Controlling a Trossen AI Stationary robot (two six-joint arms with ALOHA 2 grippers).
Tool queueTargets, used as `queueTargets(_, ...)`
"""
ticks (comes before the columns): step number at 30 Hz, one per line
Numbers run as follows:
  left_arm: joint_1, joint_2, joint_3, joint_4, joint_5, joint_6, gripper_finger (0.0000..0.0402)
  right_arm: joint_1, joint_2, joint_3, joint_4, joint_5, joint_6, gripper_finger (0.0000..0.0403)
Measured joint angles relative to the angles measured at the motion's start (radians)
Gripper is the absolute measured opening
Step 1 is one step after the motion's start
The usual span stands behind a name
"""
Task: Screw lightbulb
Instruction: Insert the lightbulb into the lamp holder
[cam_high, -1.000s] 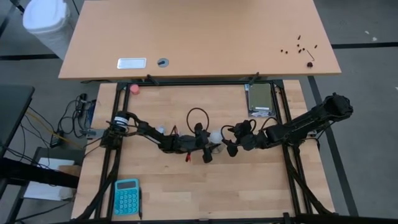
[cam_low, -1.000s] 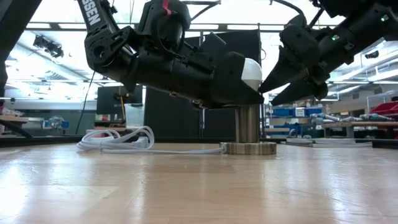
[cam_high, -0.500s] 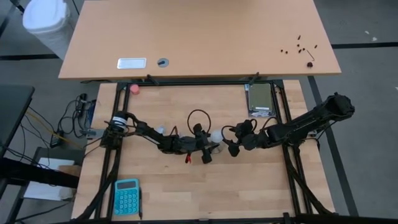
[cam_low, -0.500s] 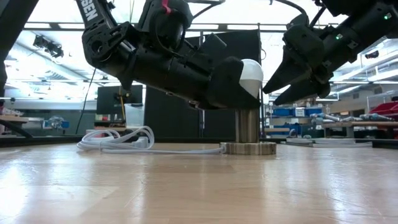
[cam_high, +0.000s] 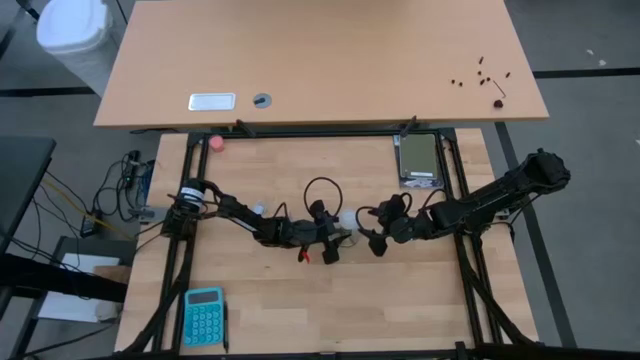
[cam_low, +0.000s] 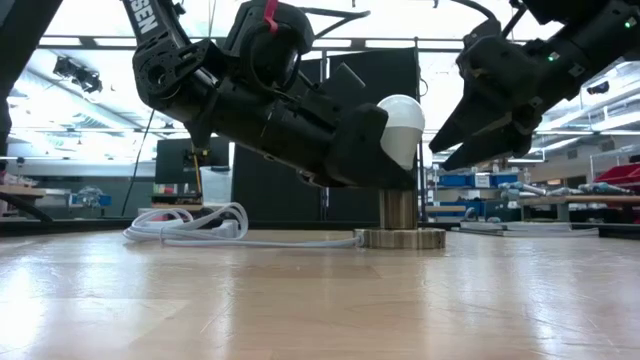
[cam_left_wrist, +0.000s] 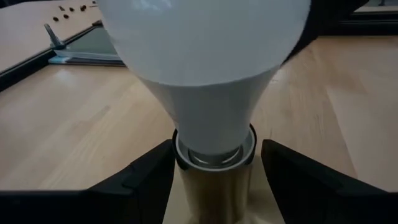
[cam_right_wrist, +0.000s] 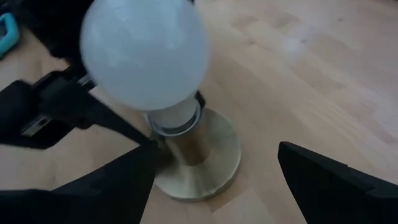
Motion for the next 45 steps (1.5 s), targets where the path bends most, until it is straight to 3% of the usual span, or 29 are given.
queueTargets(23, 0.058, 0.011, 0.0, -0.051, 0.074, 0.024, 0.0242, -0.004, 0.0, 0.0, 0.036, -0.007, -0.018, 0.0345)
queueTargets(31, 0.062, 0.011, 0.0, -0.057, 0.084, 0.025, 0.0213, -0.007, 0.0, 0.0, 0.021, 0.0, -0.032, 0.0345)
queueTargets(39, 0.062, 0.011, 0.0, -0.054, 0.088, 0.021, 0.0199, -0.059, 0.021, 0.0, -0.102, 0.009, 0.033, 0.0345)
queueTargets(45, 0.061, 0.011, 0.0, -0.055, 0.089, 0.019, 0.0199, -0.133, 0.101, 0.0, -0.005, 0.042, -0.03, 0.0345)
